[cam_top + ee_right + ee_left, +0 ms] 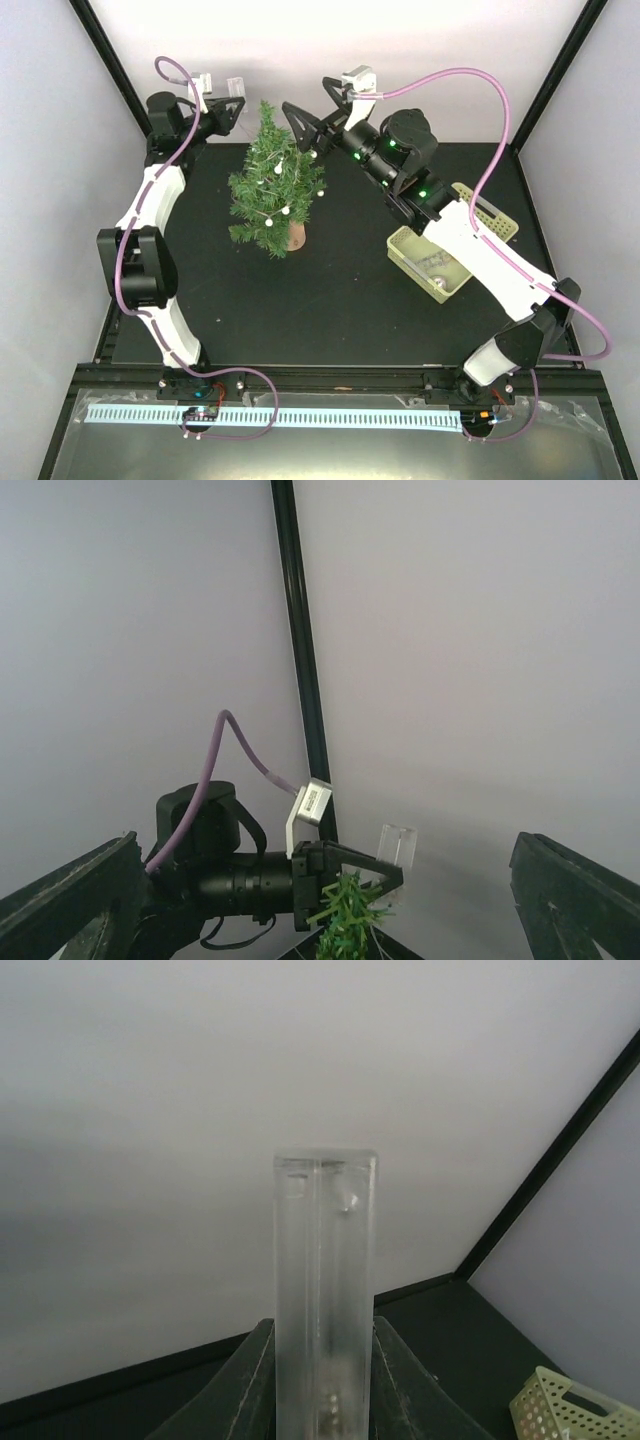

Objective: Decorate the small christmas tree
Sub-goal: Wrap the decoration item around the Christmas tree.

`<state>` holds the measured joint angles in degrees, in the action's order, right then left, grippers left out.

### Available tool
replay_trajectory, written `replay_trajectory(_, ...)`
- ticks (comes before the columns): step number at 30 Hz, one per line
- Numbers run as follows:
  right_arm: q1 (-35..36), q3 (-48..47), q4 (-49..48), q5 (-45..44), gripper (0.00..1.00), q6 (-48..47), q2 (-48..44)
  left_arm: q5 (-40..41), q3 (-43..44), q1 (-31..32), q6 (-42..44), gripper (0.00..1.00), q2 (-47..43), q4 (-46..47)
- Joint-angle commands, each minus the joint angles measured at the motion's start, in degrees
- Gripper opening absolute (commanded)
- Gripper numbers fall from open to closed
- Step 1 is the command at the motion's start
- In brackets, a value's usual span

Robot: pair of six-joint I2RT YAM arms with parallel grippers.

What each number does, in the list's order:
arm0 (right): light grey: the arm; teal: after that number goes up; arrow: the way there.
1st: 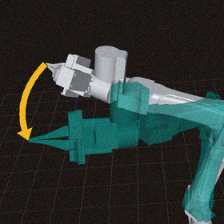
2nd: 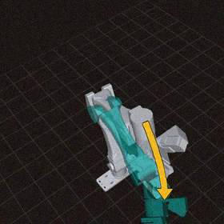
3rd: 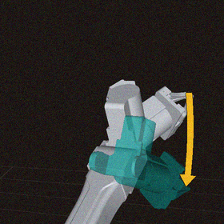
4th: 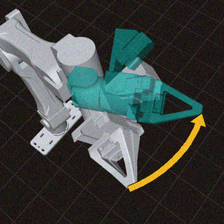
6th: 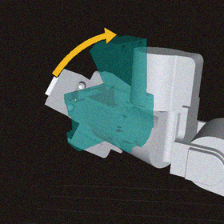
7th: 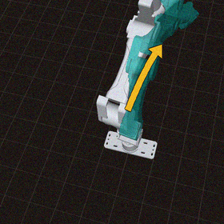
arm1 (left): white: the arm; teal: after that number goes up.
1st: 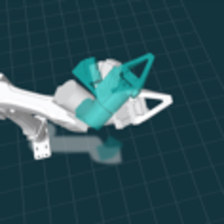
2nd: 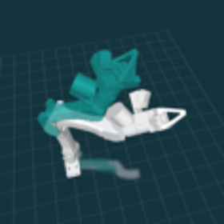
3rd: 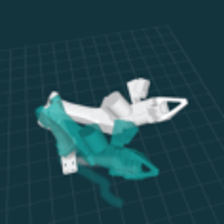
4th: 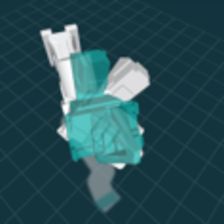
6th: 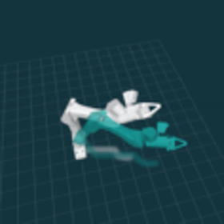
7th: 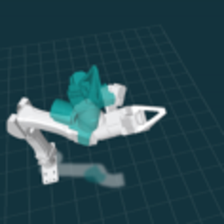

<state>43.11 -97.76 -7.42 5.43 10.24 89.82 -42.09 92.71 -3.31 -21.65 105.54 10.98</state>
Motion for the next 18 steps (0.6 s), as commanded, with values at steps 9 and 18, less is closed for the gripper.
replay_trajectory(9, 0.36, 9.9, -2.59, -2.45, 1.0, 0.21, -7.99, 4.49, -9.87, -5.19, -1.66, 0.02, -4.9, -0.78)
replay_trajectory(18, 0.36, 14.8, -1.58, -3.85, 1.0, 0.8, -12.93, 1.97, -16.9, -6.95, -2.5, 0.02, -10.06, -3.29)
